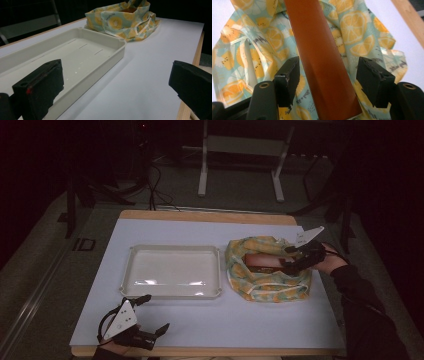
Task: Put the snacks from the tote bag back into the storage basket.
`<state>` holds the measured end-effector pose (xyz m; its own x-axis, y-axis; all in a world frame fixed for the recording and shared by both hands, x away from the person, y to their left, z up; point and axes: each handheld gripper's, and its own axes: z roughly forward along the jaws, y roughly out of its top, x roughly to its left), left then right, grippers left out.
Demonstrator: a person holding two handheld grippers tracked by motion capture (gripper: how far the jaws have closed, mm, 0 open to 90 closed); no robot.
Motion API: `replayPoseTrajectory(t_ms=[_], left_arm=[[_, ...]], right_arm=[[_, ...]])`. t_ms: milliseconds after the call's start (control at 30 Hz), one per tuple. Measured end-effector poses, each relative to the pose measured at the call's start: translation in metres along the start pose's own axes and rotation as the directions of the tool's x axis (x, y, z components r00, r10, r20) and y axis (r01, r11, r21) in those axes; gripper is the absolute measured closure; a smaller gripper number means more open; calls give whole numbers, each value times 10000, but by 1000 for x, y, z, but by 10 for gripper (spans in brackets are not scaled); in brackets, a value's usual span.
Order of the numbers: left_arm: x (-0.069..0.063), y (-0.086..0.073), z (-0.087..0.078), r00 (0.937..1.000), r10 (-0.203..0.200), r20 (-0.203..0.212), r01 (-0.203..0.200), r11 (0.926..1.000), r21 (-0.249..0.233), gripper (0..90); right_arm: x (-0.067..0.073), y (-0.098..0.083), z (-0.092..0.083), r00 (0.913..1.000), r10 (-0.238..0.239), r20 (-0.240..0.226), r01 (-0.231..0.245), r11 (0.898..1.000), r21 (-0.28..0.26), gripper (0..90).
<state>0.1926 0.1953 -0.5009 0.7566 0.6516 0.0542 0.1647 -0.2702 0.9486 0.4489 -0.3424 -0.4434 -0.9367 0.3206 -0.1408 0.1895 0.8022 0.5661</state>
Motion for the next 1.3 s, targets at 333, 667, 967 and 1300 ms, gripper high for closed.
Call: replayPoseTrajectory(t_ms=[333, 667, 967, 1300], left_arm=[[0, -1, -1, 10000, -6, -52, 6, 10000, 8, 0], [3, -4, -5, 9998, -143, -147, 142, 9999, -5, 0], [2, -4, -3, 9999, -85, -74, 86, 9999, 65, 0], [2, -2, -4, 9997, -227, -90, 226, 9997, -59, 0]], right_arm=[[-6, 1, 19, 9995, -209, -247, 227, 9968, 763, 303], [-9, 3, 36, 9964, -562, -639, 658, 9847, 1610, 311], [-8, -2, 38, 9954, -666, -687, 770, 9837, 1625, 366], [-6, -2, 30, 9922, -966, -792, 1080, 9821, 1544, 423]])
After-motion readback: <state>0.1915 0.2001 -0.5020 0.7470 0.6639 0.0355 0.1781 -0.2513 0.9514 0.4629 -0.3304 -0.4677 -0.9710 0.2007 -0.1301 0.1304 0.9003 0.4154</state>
